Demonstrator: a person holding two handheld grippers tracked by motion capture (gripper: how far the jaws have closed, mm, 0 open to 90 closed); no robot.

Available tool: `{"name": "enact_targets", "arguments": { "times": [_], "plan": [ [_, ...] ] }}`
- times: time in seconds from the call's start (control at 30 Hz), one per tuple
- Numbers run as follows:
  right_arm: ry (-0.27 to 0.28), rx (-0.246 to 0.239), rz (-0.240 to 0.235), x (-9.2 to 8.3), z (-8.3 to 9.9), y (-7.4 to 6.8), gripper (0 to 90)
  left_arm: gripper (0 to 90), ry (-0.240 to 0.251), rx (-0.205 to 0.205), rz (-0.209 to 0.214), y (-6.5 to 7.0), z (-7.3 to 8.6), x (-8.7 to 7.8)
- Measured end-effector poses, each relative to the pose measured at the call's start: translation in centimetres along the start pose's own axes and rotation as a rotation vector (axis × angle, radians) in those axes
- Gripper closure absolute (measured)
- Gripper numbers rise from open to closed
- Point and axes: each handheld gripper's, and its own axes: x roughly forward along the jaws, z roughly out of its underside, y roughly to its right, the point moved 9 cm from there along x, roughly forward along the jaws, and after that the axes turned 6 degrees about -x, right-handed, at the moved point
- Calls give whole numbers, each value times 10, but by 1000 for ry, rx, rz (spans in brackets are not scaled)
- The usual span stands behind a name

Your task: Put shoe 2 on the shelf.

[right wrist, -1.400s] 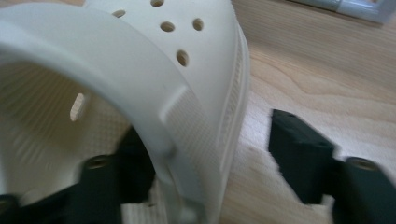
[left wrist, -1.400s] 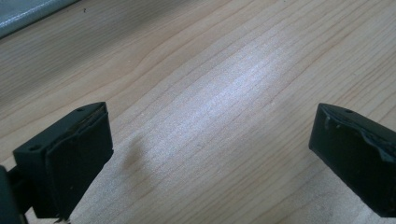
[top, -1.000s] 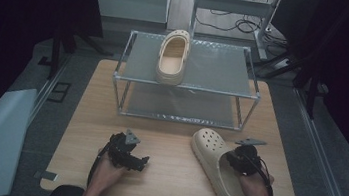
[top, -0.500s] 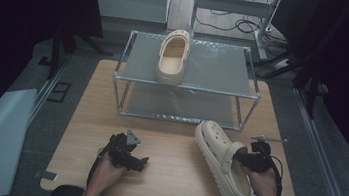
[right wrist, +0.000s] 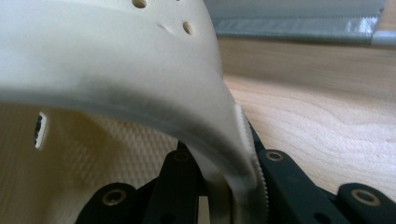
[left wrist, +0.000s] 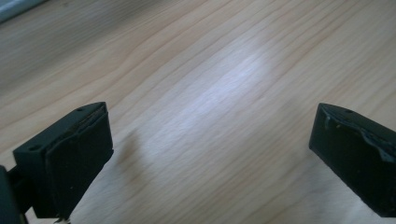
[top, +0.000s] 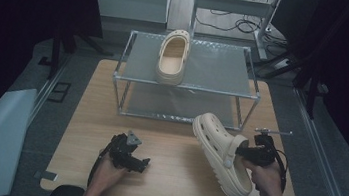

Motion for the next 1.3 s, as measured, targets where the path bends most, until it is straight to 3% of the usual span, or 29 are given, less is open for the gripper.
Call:
{"name": "enact_targets", "arguments": {
  "times": [0.23,0.63,0.77,1.3],
  "plan": [
    [26,25,-57,-13,-21,-11,826,0,-1,3,0,2,0,1],
    [42,69,-112,-24,-52,-21,825,0,-8,-2,8,0,1,2],
    [55,102,-144,-27,-72,-27,826,0,-6,-10,14,-2,1,1],
    [110,207,-143,-27,-135,-32,827,0,-6,-26,14,-5,2,0]
  ]
}}
